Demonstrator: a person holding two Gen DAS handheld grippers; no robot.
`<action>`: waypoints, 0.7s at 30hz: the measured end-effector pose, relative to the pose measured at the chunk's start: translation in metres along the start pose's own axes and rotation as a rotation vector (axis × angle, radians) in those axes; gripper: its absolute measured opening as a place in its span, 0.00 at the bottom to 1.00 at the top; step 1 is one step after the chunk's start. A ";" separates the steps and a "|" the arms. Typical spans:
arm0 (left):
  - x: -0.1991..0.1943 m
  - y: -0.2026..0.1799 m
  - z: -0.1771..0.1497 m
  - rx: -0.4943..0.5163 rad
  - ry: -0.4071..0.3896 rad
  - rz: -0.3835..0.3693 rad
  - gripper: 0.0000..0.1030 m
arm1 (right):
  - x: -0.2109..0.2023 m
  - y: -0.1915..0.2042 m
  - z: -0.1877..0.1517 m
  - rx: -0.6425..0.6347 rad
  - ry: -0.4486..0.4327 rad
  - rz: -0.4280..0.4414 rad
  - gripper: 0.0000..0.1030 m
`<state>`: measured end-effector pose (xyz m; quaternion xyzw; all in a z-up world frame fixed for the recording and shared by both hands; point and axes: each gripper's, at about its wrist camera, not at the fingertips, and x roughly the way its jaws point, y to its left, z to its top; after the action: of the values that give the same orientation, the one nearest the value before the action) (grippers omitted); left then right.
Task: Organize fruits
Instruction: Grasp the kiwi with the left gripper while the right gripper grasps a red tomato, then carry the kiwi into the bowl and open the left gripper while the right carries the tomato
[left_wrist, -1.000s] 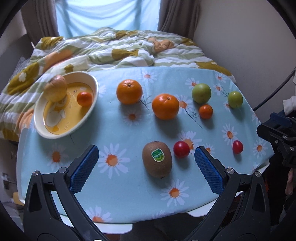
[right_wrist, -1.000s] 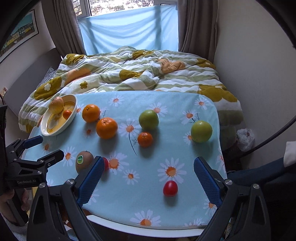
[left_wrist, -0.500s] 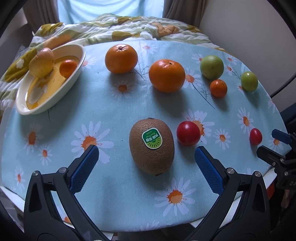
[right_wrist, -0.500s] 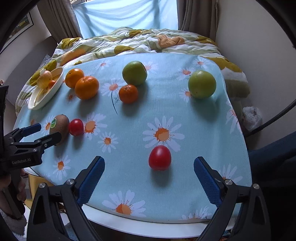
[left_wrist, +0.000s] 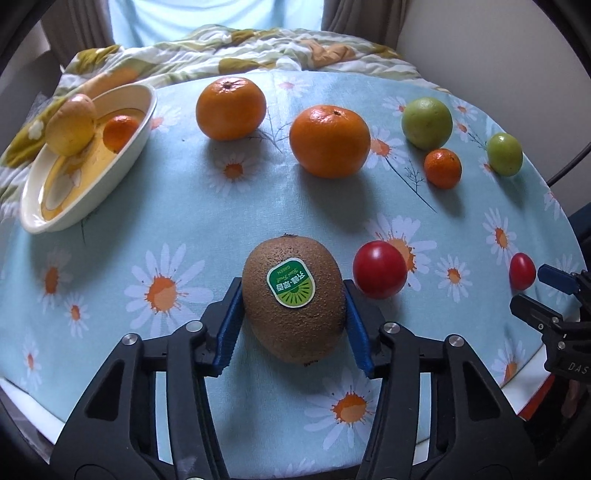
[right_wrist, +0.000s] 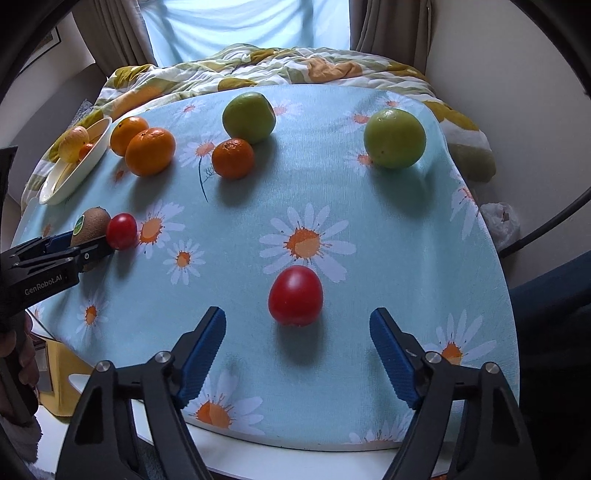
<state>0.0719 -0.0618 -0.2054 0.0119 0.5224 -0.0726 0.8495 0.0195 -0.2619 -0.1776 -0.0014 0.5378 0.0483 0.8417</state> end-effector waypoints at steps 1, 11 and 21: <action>0.000 -0.001 0.000 0.006 0.001 0.006 0.54 | 0.000 0.000 0.000 -0.001 0.000 -0.001 0.71; -0.002 -0.004 -0.001 0.017 0.001 0.009 0.52 | 0.006 0.003 0.001 -0.017 0.001 0.003 0.54; -0.002 -0.004 -0.001 0.016 0.001 0.007 0.50 | 0.009 0.010 0.007 -0.034 -0.008 -0.007 0.27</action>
<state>0.0697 -0.0655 -0.2037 0.0204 0.5222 -0.0740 0.8494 0.0290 -0.2504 -0.1824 -0.0172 0.5336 0.0546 0.8438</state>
